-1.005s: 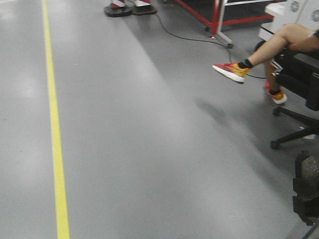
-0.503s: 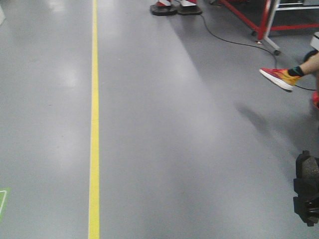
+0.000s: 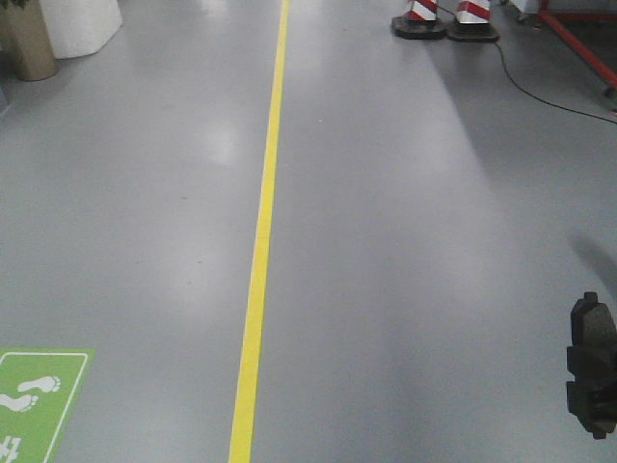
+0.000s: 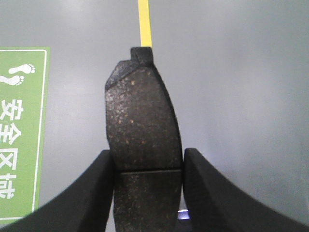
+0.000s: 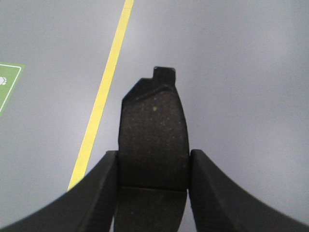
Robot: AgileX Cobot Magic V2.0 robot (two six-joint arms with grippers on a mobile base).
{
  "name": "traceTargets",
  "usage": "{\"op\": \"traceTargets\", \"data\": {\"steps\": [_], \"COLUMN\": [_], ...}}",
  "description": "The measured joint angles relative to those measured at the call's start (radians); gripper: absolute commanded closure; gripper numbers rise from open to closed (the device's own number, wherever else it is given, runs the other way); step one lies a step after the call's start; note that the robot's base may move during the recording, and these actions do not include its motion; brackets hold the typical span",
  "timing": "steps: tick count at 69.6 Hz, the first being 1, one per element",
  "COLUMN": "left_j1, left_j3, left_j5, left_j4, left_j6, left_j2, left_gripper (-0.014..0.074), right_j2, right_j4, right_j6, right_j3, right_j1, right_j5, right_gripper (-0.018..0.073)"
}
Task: Move and align brake pads A on conveyor
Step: 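Drive away from the table holding a pad in each gripper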
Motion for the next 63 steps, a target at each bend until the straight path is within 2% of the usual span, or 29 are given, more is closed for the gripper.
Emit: {"op": "traceTargets", "data": {"steps": [63], "left_j1": [0.0], "left_j3": [0.0], "left_j5": [0.024], "left_j4": [0.0], "left_j6": [0.0], "left_j2": [0.0], "left_gripper": [0.0604], "right_j2": [0.0], "right_j4": [0.0], "right_j6": [0.0], "right_j3": [0.0], "right_j1": [0.0], "right_j5": [0.001], "right_gripper": [0.0535]}}
